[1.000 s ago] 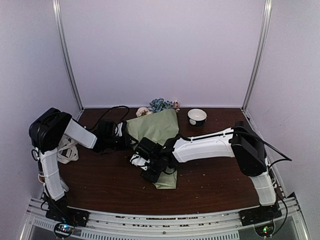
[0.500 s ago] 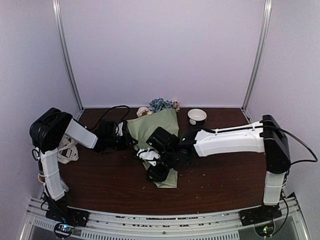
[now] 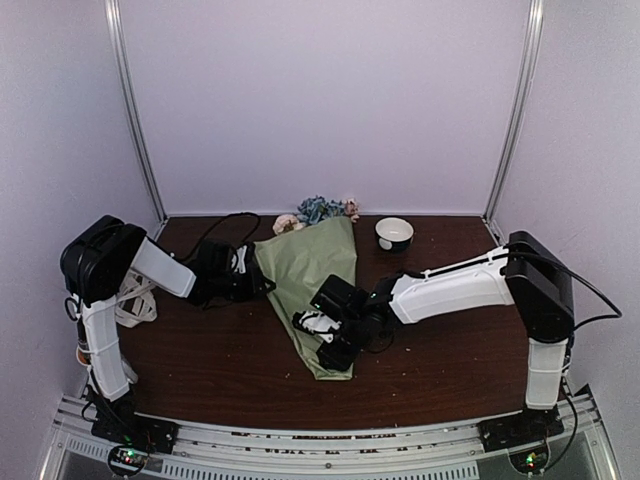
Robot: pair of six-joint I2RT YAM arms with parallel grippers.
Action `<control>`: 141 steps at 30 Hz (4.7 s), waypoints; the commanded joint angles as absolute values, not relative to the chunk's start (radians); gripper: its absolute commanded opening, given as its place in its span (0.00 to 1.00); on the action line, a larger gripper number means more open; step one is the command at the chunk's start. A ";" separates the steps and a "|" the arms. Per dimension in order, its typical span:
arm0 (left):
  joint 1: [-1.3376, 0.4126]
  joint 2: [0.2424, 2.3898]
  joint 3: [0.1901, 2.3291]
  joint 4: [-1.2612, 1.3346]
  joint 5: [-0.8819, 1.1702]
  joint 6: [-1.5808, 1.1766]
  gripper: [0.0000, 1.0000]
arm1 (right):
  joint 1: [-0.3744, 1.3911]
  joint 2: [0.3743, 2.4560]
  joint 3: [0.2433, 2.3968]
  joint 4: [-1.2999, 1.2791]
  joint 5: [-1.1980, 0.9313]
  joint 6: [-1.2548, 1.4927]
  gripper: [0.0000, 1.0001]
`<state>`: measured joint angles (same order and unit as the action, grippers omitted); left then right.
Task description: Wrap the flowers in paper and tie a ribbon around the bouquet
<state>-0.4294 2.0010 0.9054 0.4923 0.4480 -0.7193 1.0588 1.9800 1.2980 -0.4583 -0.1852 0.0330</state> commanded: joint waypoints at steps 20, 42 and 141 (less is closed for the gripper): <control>-0.414 2.017 0.917 0.438 0.423 -0.661 0.00 | 0.862 1.935 1.303 -0.429 -0.166 0.054 0.38; -0.414 2.008 0.925 0.398 0.414 -0.633 0.00 | 0.592 1.926 1.187 -0.064 -0.515 0.573 0.67; -0.588 1.048 1.407 -0.459 0.075 -0.005 0.00 | 0.672 2.102 1.336 -0.024 -0.545 0.552 0.00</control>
